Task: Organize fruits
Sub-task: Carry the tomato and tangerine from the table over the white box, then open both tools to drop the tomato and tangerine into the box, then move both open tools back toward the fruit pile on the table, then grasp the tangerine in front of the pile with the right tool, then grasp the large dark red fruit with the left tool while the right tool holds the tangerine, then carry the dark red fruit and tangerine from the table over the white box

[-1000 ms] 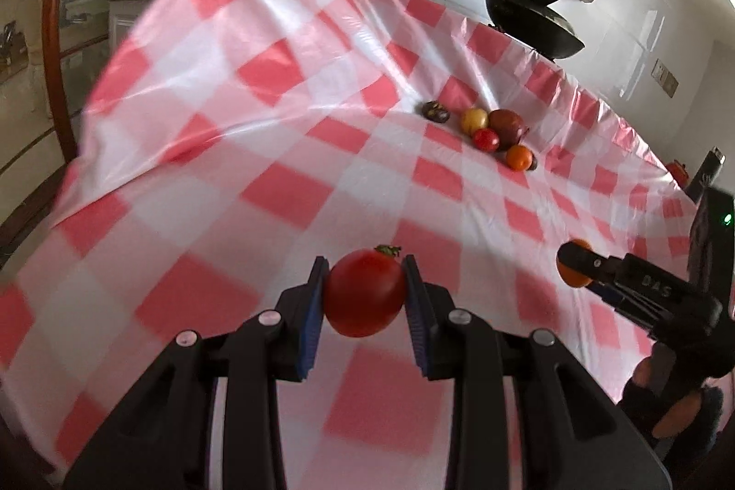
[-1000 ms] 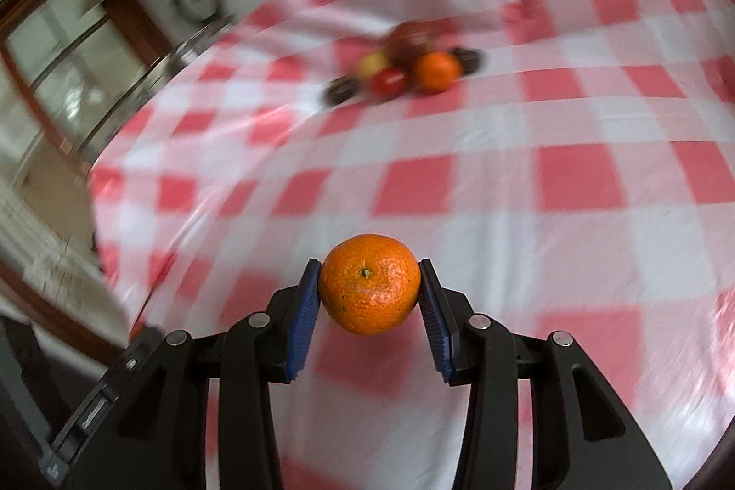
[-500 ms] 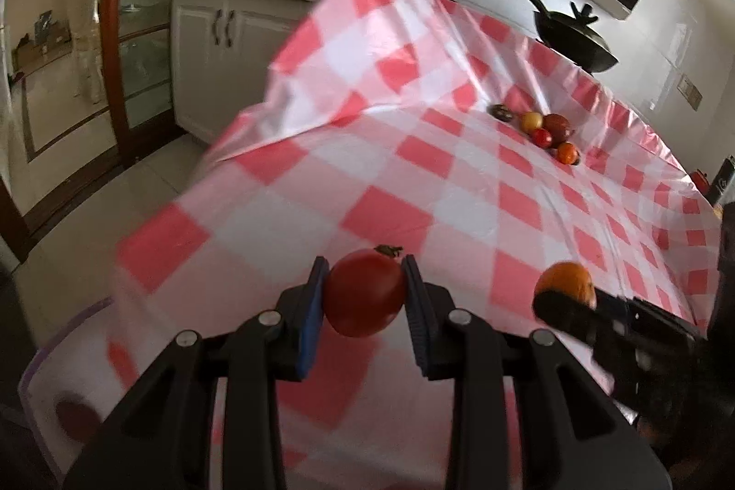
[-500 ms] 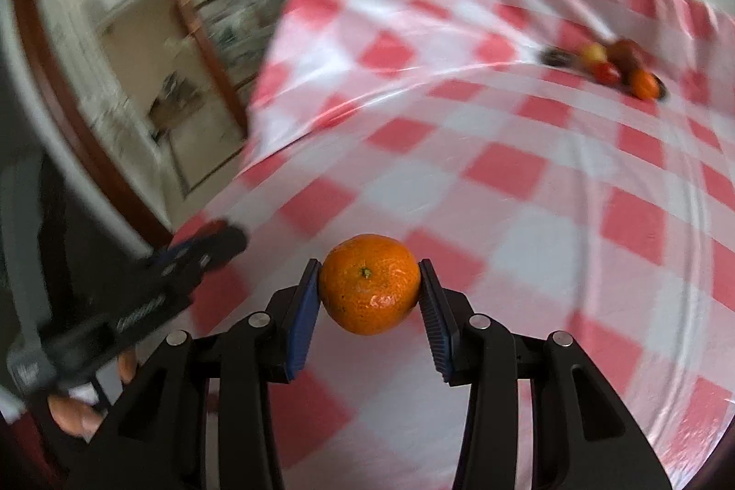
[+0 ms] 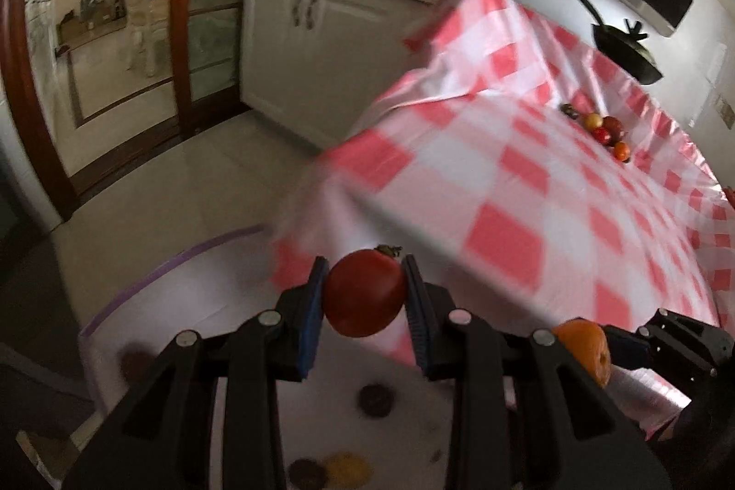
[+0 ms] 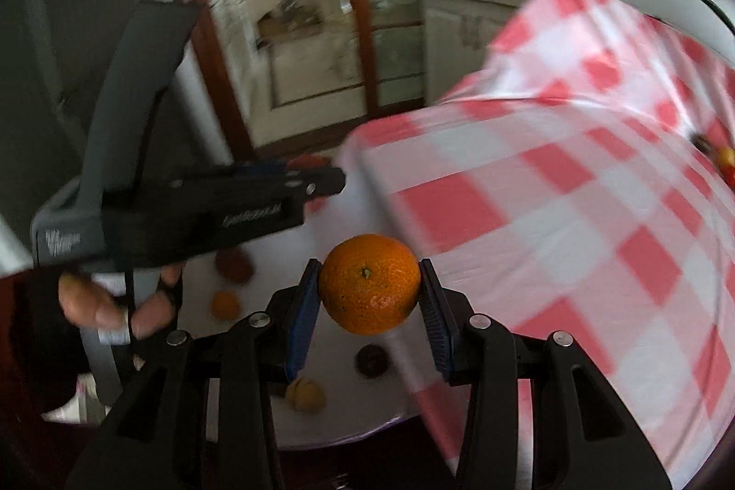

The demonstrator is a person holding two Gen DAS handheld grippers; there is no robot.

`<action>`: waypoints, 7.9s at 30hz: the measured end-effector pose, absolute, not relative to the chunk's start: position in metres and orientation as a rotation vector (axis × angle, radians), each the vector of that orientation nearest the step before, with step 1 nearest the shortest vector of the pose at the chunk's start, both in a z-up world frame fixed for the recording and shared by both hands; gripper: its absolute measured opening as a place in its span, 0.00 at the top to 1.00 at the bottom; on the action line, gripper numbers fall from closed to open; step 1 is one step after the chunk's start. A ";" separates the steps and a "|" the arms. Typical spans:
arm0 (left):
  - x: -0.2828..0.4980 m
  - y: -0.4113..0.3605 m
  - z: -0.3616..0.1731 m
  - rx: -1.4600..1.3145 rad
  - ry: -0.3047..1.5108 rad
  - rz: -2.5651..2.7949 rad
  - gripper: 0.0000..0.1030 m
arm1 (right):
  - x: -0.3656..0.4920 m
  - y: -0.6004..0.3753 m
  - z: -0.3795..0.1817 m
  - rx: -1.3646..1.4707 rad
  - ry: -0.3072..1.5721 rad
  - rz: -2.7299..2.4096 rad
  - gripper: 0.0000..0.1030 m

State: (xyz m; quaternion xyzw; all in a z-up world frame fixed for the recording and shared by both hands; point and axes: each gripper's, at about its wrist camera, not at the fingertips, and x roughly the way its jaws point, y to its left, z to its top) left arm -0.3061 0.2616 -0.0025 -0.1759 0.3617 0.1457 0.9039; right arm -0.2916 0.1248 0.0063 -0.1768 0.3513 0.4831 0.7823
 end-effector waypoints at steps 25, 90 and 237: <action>-0.356 0.322 -0.142 -0.518 1.097 0.608 0.68 | -0.343 0.191 -0.133 -0.830 1.040 1.188 0.59; 0.078 0.019 0.021 -0.192 0.806 -0.084 0.02 | -0.010 -0.184 0.038 0.239 0.724 0.080 0.15; -0.271 0.215 0.034 -0.220 0.639 0.153 0.37 | -0.202 0.075 0.039 -0.050 0.817 0.817 0.62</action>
